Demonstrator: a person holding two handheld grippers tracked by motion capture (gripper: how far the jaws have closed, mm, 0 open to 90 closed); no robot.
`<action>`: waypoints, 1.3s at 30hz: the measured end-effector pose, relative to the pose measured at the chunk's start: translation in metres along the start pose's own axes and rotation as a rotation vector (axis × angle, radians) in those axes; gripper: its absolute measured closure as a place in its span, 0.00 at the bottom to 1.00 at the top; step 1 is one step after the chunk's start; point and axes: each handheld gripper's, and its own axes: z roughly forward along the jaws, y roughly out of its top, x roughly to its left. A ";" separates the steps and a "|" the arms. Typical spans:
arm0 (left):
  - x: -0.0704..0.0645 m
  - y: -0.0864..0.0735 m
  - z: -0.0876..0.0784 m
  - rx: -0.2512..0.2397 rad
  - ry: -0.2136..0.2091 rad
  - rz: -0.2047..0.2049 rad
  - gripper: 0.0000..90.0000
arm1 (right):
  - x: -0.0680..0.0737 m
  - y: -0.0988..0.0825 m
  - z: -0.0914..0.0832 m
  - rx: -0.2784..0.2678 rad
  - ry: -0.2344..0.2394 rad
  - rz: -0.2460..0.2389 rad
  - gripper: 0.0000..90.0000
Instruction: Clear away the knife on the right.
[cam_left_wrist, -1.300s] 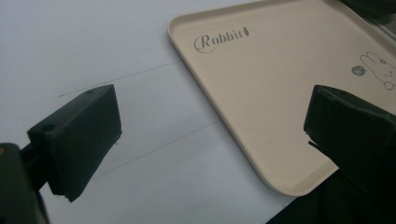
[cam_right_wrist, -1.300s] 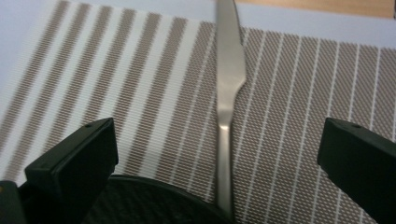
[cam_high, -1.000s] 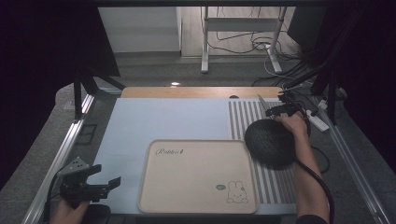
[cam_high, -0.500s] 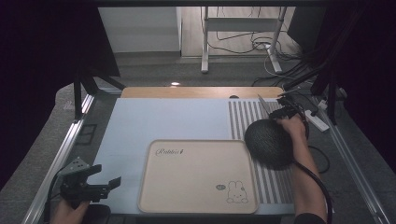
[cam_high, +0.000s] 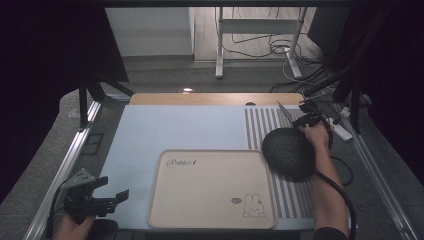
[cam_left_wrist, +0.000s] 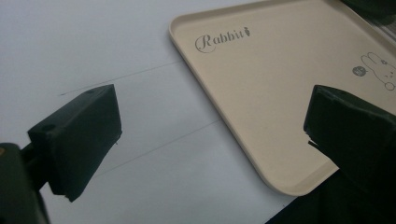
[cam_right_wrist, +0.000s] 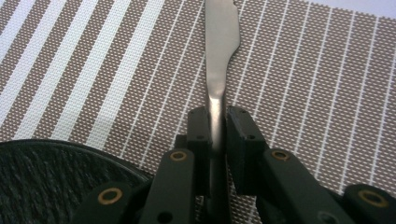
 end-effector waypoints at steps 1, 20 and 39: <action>0.000 0.000 0.000 0.000 0.000 -0.001 0.04 | -0.002 -0.001 0.000 -0.006 0.004 0.008 0.89; 0.000 0.001 0.001 0.003 0.004 -0.001 0.05 | -0.040 -0.015 -0.037 -0.073 -0.064 0.078 0.89; -0.001 0.001 0.001 0.003 0.003 0.009 0.05 | -0.038 -0.020 -0.089 -0.182 -0.012 0.088 0.89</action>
